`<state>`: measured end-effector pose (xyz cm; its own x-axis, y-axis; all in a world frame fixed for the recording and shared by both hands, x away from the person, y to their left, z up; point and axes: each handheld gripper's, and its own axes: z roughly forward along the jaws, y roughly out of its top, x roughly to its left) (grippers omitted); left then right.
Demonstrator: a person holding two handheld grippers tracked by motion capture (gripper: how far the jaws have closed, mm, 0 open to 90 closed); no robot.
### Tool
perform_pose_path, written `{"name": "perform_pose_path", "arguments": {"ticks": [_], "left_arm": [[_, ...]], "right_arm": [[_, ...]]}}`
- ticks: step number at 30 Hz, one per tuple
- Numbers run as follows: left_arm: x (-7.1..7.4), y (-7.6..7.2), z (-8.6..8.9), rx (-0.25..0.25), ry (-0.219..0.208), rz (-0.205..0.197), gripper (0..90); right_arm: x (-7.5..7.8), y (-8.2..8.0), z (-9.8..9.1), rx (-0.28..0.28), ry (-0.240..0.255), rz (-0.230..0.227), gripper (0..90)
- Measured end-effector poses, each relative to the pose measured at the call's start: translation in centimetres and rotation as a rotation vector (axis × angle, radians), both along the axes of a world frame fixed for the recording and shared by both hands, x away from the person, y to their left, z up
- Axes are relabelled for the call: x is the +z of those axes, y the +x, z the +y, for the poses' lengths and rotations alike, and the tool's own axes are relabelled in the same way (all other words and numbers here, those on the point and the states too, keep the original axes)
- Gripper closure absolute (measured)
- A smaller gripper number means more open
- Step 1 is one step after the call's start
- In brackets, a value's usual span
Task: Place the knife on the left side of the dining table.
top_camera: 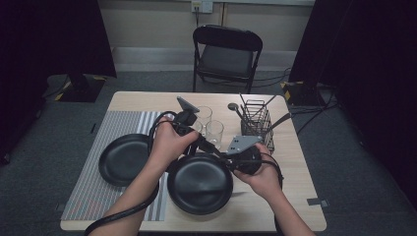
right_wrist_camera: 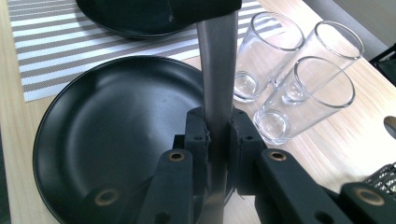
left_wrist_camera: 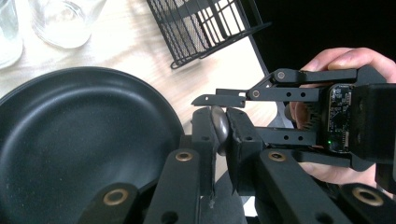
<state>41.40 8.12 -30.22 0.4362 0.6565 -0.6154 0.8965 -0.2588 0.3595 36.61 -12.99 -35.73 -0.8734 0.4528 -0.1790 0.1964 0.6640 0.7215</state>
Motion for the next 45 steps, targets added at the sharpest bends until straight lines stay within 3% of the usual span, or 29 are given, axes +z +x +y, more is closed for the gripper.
{"name": "perform_pose_path", "arguments": {"ticks": [7,20,32,39,45], "left_arm": [[-0.03,0.02,0.15,-0.008,-0.02,0.027,83.0],[-0.13,0.03,0.21,-0.005,-0.028,0.018,81.3],[-0.32,-0.03,0.55,-0.004,-0.043,0.047,82.9],[-0.15,0.0,0.65,0.01,-0.051,0.062,83.3],[0.41,0.09,0.76,0.011,-0.057,0.058,83.7]], "right_arm": [[0.13,-0.05,0.02,0.013,-0.006,-0.007,80.1],[0.27,-0.01,0.08,0.024,-0.019,-0.012,80.1],[0.36,-0.16,0.44,0.047,-0.024,-0.021,80.1],[0.44,-0.1,0.27,0.059,-0.006,-0.023,80.0],[0.61,0.02,0.07,0.041,0.049,-0.003,78.6]]}}
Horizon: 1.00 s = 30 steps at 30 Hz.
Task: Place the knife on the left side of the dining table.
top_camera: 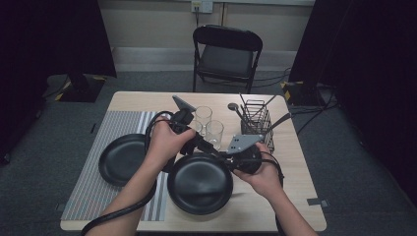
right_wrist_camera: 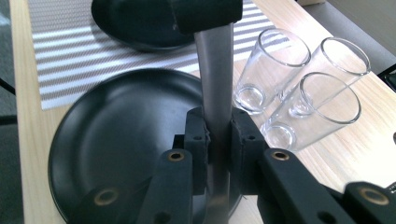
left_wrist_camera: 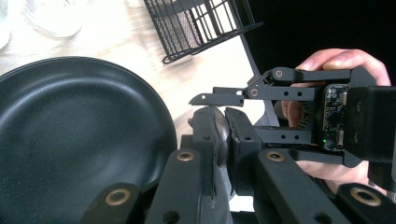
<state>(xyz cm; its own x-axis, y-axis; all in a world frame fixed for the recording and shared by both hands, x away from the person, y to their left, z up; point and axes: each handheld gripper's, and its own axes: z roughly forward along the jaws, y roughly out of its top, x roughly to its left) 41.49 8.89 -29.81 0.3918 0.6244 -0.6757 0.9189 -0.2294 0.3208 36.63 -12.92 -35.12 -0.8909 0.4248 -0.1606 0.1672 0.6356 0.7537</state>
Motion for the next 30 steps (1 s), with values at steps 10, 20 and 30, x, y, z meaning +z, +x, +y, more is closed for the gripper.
{"name": "perform_pose_path", "arguments": {"ticks": [10,20,30], "left_arm": [[1.4,0.3,1.6,0.026,0.02,-0.023,83.7],[3.1,0.4,3.8,0.071,0.052,-0.041,83.7],[4.2,0.1,6.0,0.108,0.061,-0.049,83.7]], "right_arm": [[0.2,0.7,-1.3,-0.045,0.097,0.049,57.3],[-0.3,1.3,-2.0,-0.061,0.148,0.086,35.0],[-1.1,1.4,-2.1,-0.052,0.182,0.116,17.6]]}}
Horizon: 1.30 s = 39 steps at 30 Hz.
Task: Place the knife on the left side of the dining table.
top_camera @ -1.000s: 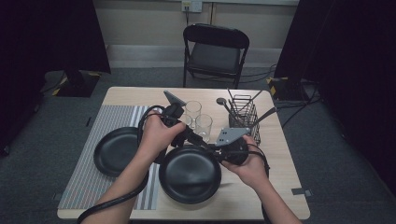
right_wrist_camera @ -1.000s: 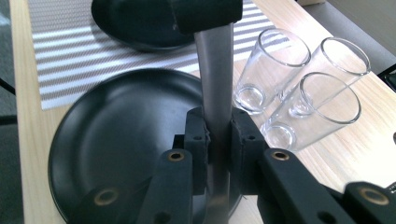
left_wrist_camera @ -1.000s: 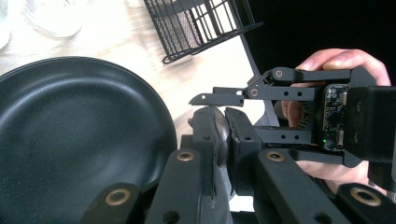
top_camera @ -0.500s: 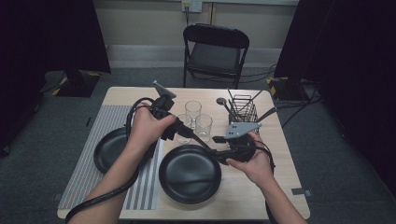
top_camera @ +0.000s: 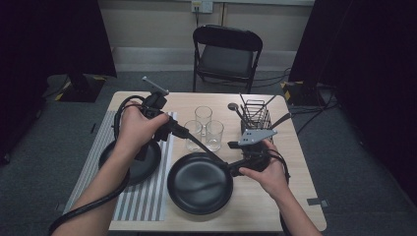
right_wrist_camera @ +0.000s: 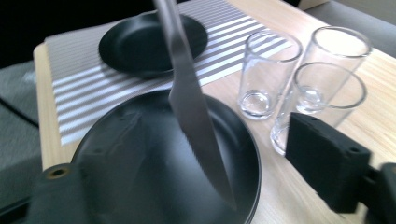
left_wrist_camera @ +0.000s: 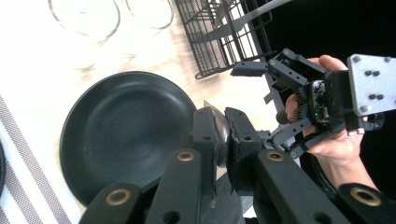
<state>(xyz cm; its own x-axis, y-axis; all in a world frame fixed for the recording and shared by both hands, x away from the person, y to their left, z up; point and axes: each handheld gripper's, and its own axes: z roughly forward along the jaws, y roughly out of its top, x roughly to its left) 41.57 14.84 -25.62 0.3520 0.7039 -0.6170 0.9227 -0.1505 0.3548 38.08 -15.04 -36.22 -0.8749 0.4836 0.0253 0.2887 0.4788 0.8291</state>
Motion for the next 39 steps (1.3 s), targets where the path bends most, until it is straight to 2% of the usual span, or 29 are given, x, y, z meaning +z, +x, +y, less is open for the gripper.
{"name": "perform_pose_path", "arguments": {"ticks": [16,25,28,31,34,36,39], "left_arm": [[0.5,0.0,2.5,0.034,0.009,0.002,83.7],[0.6,-0.7,4.5,0.075,0.017,-0.001,83.7],[0.6,-0.9,5.2,0.085,0.016,-0.001,83.7],[0.8,-1.2,5.8,0.094,0.032,-0.008,83.7],[1.1,-1.6,6.3,0.11,0.027,-0.007,83.7],[1.2,-1.9,6.7,0.11,0.028,-0.011,83.7],[1.3,-2.2,7.2,0.119,0.037,-0.015,83.7]], "right_arm": [[-1.0,0.4,0.8,0.036,-0.028,0.009,17.4],[-1.4,0.6,1.9,0.061,-0.038,0.02,17.6],[-1.9,0.5,2.3,0.075,-0.021,0.028,17.9],[-2.2,0.5,3.0,0.083,-0.069,0.014,17.9],[-2.4,0.4,3.5,0.096,-0.061,0.025,17.8],[-2.4,0.3,4.0,0.104,-0.08,0.019,17.9],[-2.3,0.3,4.4,0.114,-0.08,0.022,17.9]]}}
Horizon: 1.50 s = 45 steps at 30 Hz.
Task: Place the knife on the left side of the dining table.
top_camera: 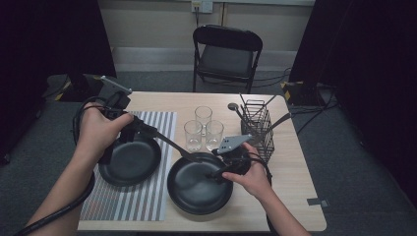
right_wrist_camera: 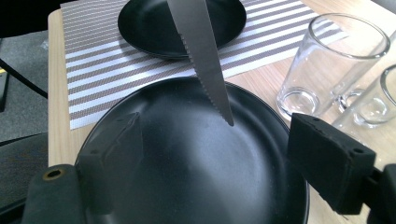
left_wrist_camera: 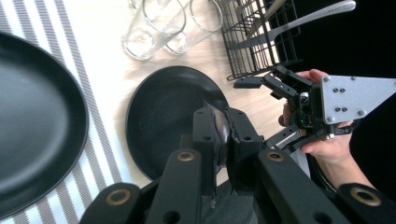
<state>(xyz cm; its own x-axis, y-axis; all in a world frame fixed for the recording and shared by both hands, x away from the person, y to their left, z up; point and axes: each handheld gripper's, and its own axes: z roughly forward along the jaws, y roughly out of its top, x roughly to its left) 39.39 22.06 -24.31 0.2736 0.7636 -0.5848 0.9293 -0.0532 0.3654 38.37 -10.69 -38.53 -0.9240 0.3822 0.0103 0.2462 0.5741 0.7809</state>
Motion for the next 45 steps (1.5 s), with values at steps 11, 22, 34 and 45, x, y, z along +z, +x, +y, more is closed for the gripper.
{"name": "perform_pose_path", "arguments": {"ticks": [11,22,34,45], "left_arm": [[-0.1,-0.8,1.6,0.029,-0.001,0.013,83.7],[-0.3,-1.7,4.0,0.078,0.012,0.015,83.7],[-0.7,-2.7,6.2,0.088,0.035,0.012,83.7],[-1.2,-3.7,8.4,0.11,0.022,0.026,83.7]], "right_arm": [[0.3,0.5,0.7,0.018,0.006,0.003,18.3],[-0.1,0.4,1.8,0.043,-0.006,0.006,19.1],[-0.6,0.1,3.2,0.063,-0.017,0.009,19.5],[-0.7,-0.2,4.4,0.077,-0.009,0.01,19.5]]}}
